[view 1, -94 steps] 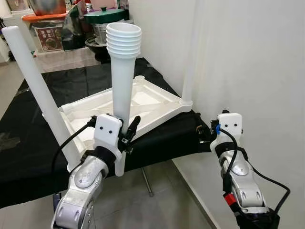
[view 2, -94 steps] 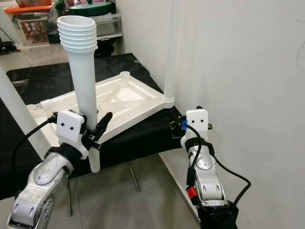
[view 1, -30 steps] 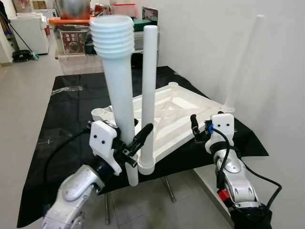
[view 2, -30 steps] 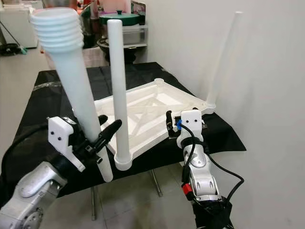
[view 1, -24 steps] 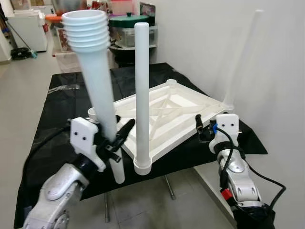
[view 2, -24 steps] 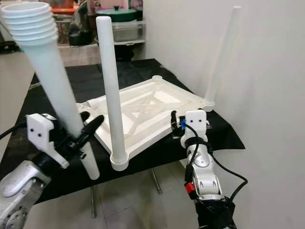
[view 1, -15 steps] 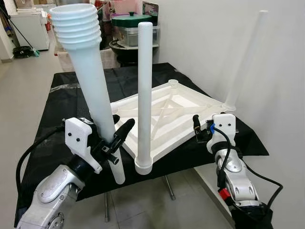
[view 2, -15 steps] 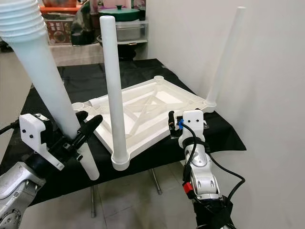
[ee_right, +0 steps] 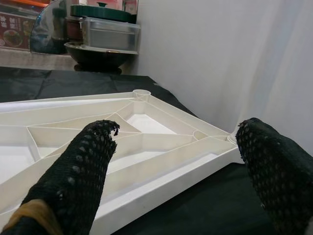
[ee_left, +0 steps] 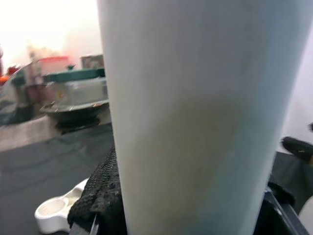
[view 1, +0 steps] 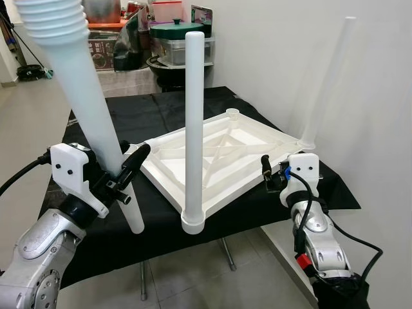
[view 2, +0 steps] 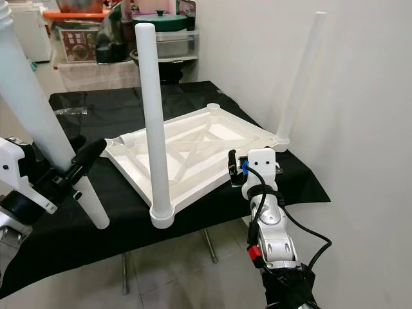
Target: Building children table
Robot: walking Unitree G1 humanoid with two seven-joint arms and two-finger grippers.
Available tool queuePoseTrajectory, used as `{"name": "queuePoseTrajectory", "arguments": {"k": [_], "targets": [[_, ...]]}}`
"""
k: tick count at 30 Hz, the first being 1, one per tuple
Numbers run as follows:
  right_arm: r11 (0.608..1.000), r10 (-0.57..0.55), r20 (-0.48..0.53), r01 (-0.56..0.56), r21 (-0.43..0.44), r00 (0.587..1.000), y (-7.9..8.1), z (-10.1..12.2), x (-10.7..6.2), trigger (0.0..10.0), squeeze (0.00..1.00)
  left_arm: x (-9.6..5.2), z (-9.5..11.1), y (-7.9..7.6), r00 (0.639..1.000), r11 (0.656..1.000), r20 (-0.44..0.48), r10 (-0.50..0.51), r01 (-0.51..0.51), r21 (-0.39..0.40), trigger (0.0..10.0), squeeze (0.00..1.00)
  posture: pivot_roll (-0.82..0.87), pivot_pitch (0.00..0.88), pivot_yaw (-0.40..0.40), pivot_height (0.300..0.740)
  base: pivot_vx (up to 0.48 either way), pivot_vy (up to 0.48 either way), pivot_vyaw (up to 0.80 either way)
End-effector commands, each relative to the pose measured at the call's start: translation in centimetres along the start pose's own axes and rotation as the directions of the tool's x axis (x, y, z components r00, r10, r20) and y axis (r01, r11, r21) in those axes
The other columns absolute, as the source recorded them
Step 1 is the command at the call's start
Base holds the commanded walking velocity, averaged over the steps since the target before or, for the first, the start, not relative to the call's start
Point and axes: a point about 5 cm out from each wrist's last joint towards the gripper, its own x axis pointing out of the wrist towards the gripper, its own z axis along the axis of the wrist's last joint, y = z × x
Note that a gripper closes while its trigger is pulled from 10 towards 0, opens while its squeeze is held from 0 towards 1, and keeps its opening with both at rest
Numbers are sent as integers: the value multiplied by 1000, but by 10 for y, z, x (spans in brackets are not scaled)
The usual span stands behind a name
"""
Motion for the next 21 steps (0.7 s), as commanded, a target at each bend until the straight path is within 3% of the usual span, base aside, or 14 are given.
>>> {"name": "queuePoseTrajectory", "arguments": {"k": [1,4,21], "targets": [[1000,-3,-16,4,25,1000,1,-5,-1,10000,0,1,-2,7,999,999,-18,48,-48,18,10000,0,70,0,-40,740,0,480,0],[1000,7,-15,-7,24,1000,2,-4,-1,10000,0,2,-10,8,996,996,-37,87,-86,26,10000,0,65,0,-41,740,0,480,0],[1000,-18,-43,19,8,999,-1,-9,-4,10000,0,16,-17,0,995,995,-35,98,-97,28,10000,0,55,0,-33,740,0,461,0]]}}
